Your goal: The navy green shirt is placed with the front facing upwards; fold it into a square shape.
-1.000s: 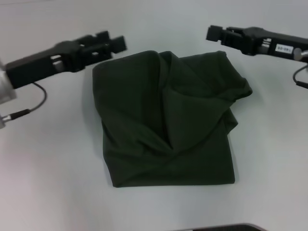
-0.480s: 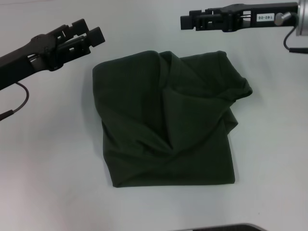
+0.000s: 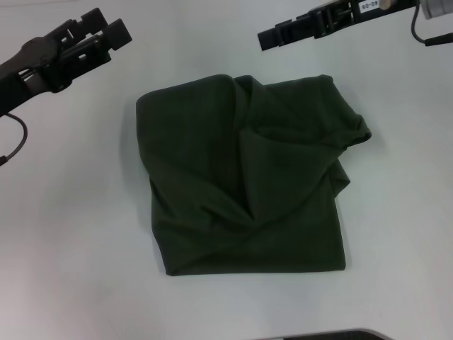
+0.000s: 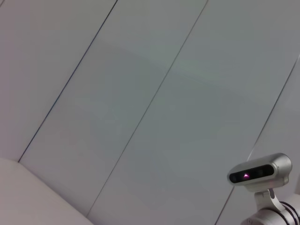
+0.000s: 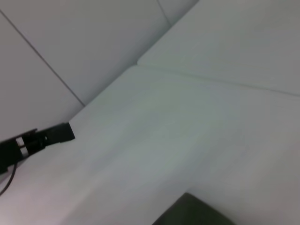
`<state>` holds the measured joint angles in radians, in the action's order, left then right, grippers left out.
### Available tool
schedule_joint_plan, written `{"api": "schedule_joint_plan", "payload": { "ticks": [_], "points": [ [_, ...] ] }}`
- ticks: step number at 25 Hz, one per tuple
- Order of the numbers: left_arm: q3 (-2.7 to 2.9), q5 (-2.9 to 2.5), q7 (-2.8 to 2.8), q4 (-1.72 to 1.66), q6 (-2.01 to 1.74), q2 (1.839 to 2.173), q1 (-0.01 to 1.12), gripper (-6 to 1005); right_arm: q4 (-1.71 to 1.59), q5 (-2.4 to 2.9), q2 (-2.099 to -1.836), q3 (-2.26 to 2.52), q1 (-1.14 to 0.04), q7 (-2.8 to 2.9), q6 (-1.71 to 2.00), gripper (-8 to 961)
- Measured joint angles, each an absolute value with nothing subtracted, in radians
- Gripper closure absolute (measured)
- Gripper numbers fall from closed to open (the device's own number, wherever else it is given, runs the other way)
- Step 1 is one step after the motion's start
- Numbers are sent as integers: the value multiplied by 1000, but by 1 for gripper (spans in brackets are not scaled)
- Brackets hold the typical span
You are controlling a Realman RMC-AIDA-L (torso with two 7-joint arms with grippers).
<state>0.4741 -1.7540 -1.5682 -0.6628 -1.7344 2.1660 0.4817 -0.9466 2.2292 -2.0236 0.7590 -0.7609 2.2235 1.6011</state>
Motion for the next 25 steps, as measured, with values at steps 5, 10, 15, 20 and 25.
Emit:
{"api": "schedule_joint_plan", "payload": {
  "ticks": [5,10,15,20,25],
  "points": [
    [475,-1749,-1568,-656,-1739,2166,480,80,-937,2264,-2035,788,-788,2246,1638,343],
    [476,-1751,-1568,-659,-1742,2165,477,80,-933,2266,-2041,848,-783,2280,1654,344],
    [475,-1749,-1567,-663,-1744,2164,470,80,-898,2268,-2047,874,-782,2297,1674,345],
    [474,-1749,-1557,-663,-1744,2163,467,80,-847,2275,-2048,880,-776,2304,1683,351],
    [479,-1750,-1557,-660,-1744,2163,465,80,-828,2310,-2054,882,-774,2305,1681,377]
  ]
}}
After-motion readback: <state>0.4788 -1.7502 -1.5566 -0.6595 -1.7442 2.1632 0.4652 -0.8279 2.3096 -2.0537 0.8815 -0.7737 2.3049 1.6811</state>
